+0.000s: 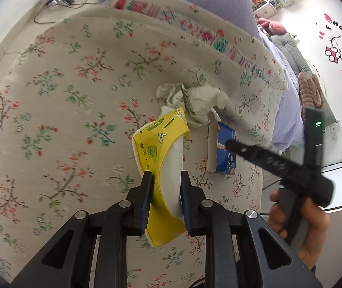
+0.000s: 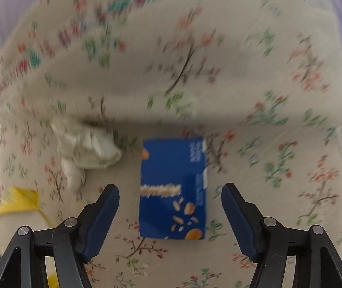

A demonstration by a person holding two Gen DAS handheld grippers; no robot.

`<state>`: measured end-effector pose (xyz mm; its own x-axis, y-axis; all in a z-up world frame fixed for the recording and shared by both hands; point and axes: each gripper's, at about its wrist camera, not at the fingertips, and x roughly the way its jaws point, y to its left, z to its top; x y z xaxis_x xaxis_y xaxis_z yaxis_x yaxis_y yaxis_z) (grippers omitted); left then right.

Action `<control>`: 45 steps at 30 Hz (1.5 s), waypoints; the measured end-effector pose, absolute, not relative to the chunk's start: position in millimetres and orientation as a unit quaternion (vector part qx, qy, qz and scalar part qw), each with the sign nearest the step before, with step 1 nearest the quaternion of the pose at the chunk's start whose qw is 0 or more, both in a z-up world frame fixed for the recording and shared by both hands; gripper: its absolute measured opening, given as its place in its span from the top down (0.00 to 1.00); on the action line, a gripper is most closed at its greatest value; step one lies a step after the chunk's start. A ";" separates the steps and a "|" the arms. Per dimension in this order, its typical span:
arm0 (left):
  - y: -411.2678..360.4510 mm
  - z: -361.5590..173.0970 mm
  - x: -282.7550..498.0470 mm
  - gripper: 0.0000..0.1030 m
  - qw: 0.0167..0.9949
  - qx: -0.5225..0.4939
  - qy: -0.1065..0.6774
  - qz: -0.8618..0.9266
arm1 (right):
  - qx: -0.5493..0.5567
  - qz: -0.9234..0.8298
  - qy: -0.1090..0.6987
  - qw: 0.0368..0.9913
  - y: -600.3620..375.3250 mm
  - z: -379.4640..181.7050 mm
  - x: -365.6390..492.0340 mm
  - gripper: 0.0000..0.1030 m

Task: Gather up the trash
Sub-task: 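Grasp the yellow-white cup with left tool while right tool grasps blue biscuit box, then carry cup and box to the white bucket and release both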

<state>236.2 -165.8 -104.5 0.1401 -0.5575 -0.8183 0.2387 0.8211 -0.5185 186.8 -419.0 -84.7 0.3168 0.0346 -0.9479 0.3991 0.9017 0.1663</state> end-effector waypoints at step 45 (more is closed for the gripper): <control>123.0 -46.9 294.4 0.76 0.797 -0.243 0.545 -0.092 | 0.130 0.079 0.466 0.871 -275.2 -41.4 182.2 0.40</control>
<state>294.4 123.0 -46.9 0.3882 -0.4110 -0.8248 -0.1192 0.8651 -0.4872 182.2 -275.2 -41.4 0.5524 0.2602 -0.7920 -0.0169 0.9533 0.3015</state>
